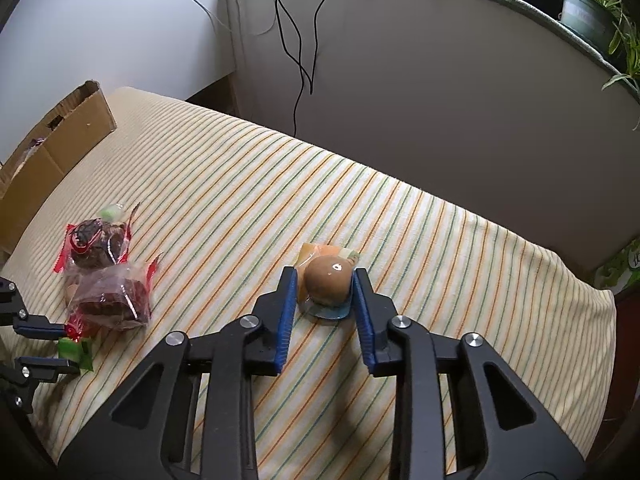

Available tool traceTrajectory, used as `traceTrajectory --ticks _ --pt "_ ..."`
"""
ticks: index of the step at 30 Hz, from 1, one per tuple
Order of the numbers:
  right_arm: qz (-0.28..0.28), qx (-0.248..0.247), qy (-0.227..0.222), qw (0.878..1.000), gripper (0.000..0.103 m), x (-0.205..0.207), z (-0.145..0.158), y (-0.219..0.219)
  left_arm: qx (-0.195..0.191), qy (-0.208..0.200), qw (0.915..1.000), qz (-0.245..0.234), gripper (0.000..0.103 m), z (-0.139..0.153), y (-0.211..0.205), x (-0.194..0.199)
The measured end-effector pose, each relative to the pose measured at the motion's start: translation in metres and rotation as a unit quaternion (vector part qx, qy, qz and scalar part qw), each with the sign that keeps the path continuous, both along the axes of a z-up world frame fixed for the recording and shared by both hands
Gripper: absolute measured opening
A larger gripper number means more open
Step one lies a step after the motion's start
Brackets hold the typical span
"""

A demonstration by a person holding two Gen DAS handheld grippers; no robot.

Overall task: Organize snacks
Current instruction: 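Grasp the wrapped egg with the right gripper while the left grasps the green candy, then carry the egg and green candy into the box and open both grippers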

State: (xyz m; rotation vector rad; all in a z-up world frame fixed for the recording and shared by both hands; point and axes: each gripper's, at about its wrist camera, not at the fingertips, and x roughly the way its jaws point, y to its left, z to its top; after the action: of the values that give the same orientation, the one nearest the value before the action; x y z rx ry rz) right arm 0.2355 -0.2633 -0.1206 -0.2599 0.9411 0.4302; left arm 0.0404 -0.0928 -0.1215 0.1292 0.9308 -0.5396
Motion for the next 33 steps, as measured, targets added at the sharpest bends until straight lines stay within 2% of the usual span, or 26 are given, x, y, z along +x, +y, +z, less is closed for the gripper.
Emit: traceTrajectory --ticks 8,17,25,33 --pt "-0.012 0.008 -0.007 1.0 0.026 -0.013 0.007 -0.004 -0.016 -0.004 0.9998 0.015 0.018 0.005 0.018 -0.006" --pt "-0.008 0.018 -0.027 0.999 0.026 -0.037 0.028 -0.003 -0.035 -0.021 0.9984 0.039 0.018 0.019 0.043 -0.013" --pt "0.015 0.027 -0.05 0.998 0.026 -0.057 0.054 0.021 -0.049 -0.046 0.9948 0.076 0.018 0.039 0.081 -0.019" --pt "0.062 0.037 -0.069 0.995 0.026 -0.069 0.078 0.074 -0.055 -0.075 0.9876 0.127 0.018 0.053 0.124 -0.015"
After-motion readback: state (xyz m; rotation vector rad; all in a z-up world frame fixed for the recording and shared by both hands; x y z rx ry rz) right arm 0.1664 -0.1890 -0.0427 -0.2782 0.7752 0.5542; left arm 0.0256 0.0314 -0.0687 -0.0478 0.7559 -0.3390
